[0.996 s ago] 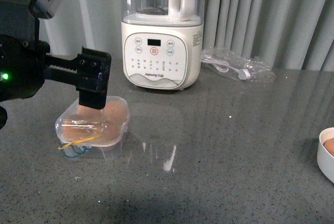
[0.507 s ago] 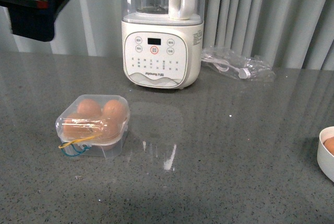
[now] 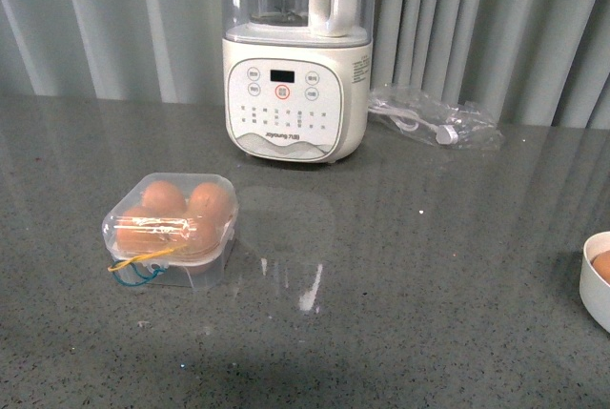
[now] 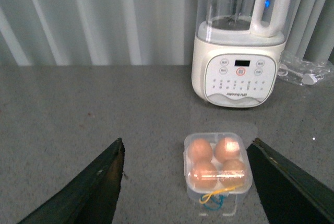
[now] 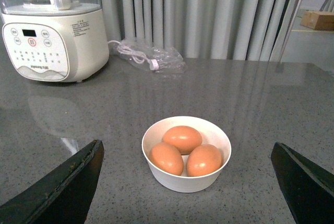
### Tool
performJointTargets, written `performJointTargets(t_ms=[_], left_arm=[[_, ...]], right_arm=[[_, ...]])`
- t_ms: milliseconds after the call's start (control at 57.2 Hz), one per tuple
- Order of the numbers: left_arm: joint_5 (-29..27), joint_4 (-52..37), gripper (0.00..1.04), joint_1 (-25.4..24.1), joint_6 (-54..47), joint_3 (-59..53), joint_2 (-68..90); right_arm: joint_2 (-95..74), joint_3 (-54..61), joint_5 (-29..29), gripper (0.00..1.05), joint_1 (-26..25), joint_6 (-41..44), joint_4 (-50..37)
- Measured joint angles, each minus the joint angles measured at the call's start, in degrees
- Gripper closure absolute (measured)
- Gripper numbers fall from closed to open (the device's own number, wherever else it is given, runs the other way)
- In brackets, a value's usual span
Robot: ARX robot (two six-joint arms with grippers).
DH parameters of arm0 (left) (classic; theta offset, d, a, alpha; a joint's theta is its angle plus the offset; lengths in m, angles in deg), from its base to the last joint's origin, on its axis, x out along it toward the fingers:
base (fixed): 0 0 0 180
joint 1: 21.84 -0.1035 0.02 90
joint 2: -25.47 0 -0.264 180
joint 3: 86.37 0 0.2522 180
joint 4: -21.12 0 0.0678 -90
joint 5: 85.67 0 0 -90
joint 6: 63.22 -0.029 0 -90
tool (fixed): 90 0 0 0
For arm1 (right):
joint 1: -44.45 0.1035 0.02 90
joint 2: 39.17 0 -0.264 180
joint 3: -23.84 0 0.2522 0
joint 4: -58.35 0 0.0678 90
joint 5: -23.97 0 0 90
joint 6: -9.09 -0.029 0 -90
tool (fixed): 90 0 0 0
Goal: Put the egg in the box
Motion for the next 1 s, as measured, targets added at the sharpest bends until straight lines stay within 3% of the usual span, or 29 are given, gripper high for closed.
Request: performJointTargets(t_ms=[349,472,559,646,996], left_arm=[[6.9,-1.6,1.02,-7.2,1.9,-10.7,-8.7],[8.4,-1.6,1.01,-8.7,2.1,-12.9,-11.0],[14.1,-1.2,1.01,-13.1,2.1,-14.3,-13.1],[14.3,-0.7,1.01,-15.2,2.2,-15.6,-15.0],[14.7,2.8,1.01,-15.3,2.1,-19.1,-21.8]], right_arm=[[0.0,0.0,0.0,0.07,0.0,0.0,0.0],[0.0,0.0,0.0,0.07,0.0,0.0,0.0],[0.0,0.0,0.0,0.07,0.0,0.0,0.0],[0.0,0.0,-0.1,0.07,0.0,0.0,0.0],[0.0,0.0,0.0,0.07,0.0,0.0,0.0]])
